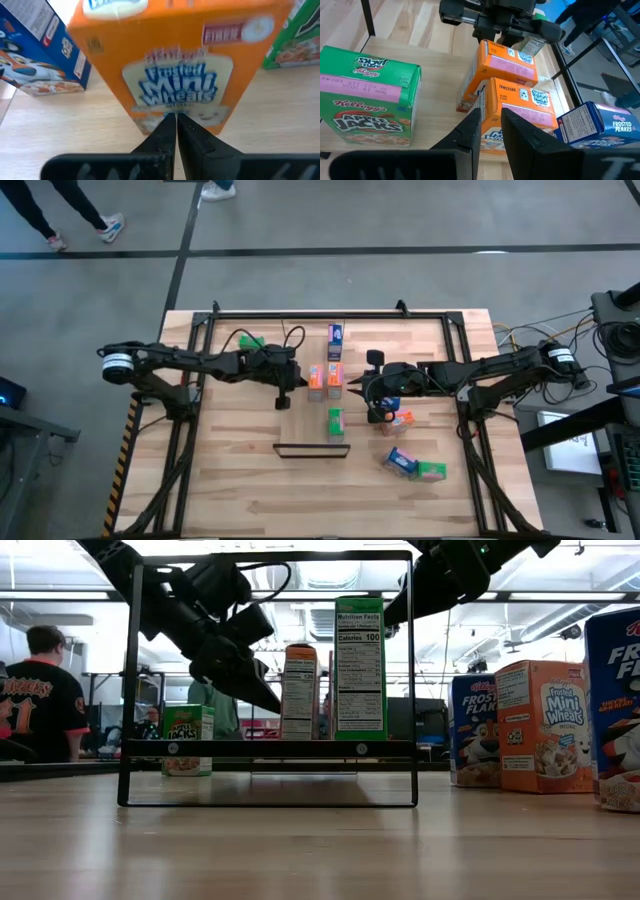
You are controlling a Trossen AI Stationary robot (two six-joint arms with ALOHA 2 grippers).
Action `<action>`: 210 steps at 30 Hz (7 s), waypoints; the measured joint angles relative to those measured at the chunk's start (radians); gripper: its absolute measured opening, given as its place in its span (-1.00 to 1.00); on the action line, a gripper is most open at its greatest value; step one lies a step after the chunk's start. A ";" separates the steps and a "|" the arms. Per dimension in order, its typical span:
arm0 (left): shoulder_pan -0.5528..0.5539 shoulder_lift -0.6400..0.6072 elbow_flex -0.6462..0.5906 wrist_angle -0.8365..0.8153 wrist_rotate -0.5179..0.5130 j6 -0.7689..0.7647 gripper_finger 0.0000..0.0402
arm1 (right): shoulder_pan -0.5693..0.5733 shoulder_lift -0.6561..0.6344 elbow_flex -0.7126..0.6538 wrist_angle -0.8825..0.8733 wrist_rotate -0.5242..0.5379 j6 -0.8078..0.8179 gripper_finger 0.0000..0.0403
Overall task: Stack cereal on shelf
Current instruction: Put the top orange cereal box on the shelf aligned with the other orange cereal box, then put the top blue cereal box on the shelf aligned with the other blue cereal box
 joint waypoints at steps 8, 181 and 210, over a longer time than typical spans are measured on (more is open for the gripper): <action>-0.001 0.003 0.000 -0.031 0.001 -0.015 -1.00 | 0.000 0.000 0.000 0.000 0.000 0.000 -0.69; -0.005 -0.309 -0.001 -0.216 0.045 -0.004 -1.00 | -0.004 0.244 0.499 -1.078 -0.183 0.642 -0.31; -0.005 -0.306 -0.001 -0.216 0.045 -0.003 -1.00 | 0.015 0.245 0.319 -0.957 -0.079 0.584 0.29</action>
